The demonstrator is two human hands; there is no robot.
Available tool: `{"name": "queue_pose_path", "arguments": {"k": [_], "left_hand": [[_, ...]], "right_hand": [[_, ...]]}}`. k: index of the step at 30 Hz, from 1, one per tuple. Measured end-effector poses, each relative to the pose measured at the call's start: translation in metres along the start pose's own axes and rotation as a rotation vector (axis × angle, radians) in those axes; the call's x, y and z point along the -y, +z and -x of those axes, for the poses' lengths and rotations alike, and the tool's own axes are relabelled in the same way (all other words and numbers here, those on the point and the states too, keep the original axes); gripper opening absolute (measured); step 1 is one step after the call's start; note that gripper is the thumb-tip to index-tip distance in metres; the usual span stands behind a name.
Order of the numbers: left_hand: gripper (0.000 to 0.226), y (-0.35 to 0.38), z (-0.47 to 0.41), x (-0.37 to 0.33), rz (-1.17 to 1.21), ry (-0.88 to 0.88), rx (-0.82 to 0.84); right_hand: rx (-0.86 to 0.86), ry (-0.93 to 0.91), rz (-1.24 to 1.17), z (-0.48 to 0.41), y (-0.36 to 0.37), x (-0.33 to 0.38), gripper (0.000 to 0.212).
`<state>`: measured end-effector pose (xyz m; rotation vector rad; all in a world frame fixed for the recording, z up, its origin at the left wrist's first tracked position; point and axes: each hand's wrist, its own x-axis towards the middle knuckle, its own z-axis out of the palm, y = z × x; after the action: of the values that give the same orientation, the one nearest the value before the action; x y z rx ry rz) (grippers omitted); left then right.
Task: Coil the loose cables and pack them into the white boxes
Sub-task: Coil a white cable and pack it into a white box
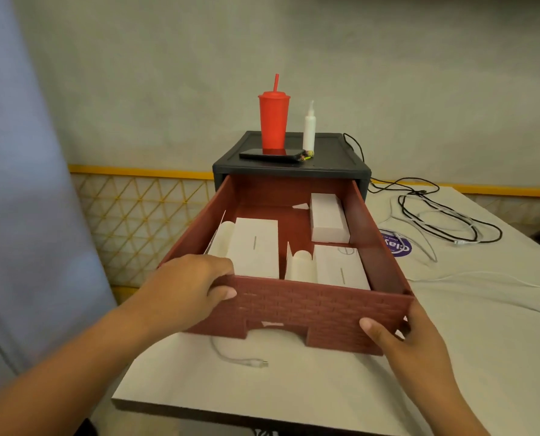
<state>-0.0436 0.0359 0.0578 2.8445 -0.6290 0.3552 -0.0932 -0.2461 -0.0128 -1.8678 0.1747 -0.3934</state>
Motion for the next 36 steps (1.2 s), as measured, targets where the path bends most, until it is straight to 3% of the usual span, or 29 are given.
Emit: {"name": "queue_pose_path", "arguments": {"k": [4, 10, 36], "left_hand": [[0.016, 0.004, -0.002, 0.000, -0.009, -0.003, -0.032], [0.013, 0.001, -0.024, 0.004, -0.003, -0.002, -0.094], [0.019, 0.036, -0.178, 0.028, -0.082, -0.155, -0.065]], "right_hand": [[-0.126, -0.030, 0.011, -0.002, 0.005, 0.001, 0.038], [-0.207, -0.095, 0.101, -0.028, 0.007, 0.016, 0.029], [-0.165, -0.051, 0.258, -0.203, 0.046, -0.004, 0.042]]}}
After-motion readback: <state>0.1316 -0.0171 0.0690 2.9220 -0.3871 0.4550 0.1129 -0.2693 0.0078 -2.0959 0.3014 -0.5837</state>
